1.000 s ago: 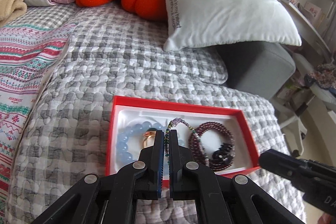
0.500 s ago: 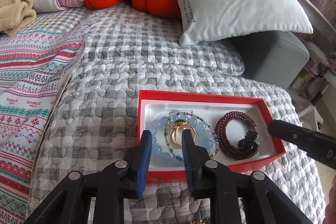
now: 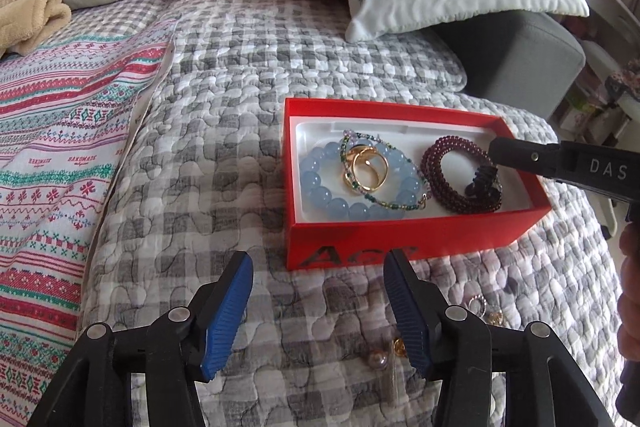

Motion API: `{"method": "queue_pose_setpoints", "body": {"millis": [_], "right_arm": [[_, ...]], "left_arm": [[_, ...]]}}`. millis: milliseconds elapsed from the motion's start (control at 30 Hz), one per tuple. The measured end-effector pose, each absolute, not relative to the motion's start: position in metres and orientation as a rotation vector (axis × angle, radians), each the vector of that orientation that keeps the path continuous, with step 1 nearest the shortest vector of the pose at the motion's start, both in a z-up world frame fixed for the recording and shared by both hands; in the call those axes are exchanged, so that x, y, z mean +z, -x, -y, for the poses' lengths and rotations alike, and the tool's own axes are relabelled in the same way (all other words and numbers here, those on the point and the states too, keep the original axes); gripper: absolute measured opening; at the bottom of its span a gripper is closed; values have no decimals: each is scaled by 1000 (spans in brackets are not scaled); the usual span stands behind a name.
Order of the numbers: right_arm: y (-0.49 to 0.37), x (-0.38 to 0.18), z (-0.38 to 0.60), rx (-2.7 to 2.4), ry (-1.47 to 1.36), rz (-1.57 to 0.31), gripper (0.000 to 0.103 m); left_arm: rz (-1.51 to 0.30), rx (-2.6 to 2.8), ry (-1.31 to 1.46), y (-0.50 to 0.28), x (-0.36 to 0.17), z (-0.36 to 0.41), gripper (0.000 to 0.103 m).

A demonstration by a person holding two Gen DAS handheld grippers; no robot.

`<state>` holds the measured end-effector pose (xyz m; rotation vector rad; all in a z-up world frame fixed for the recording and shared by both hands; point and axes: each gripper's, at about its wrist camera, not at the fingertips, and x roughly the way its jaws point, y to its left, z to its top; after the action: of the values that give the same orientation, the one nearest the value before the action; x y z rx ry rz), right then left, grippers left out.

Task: Organize jewelry
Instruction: 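Carry both pieces into the red box and open both tools, then withdraw both tools from the box toward the remaining earrings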

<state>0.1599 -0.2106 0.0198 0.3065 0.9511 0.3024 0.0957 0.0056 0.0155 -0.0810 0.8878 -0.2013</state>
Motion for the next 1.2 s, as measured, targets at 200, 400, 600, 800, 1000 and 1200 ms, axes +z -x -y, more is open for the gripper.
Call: {"method": "queue_pose_setpoints", "body": {"millis": [200, 400, 600, 800, 1000, 1200], "right_arm": [[-152, 24, 214, 321, -320, -946, 42], [-125, 32, 219, 303, -267, -958, 42], [-101, 27, 228, 267, -206, -989, 49], [-83, 12, 230, 234, -150, -1032, 55], [-77, -6, 230, 208, -155, -1110, 55], [-75, -16, 231, 182, -142, -1153, 55]], "left_arm": [[-904, -220, 97, -91, 13, -4, 68], [-916, -231, 78, -79, 13, -2, 68], [-927, -214, 59, -71, 6, -5, 80], [-971, -190, 1, -68, -14, -5, 83], [-980, -222, -74, -58, -22, 6, 83], [-953, -323, -113, -49, -18, 24, 57]]}}
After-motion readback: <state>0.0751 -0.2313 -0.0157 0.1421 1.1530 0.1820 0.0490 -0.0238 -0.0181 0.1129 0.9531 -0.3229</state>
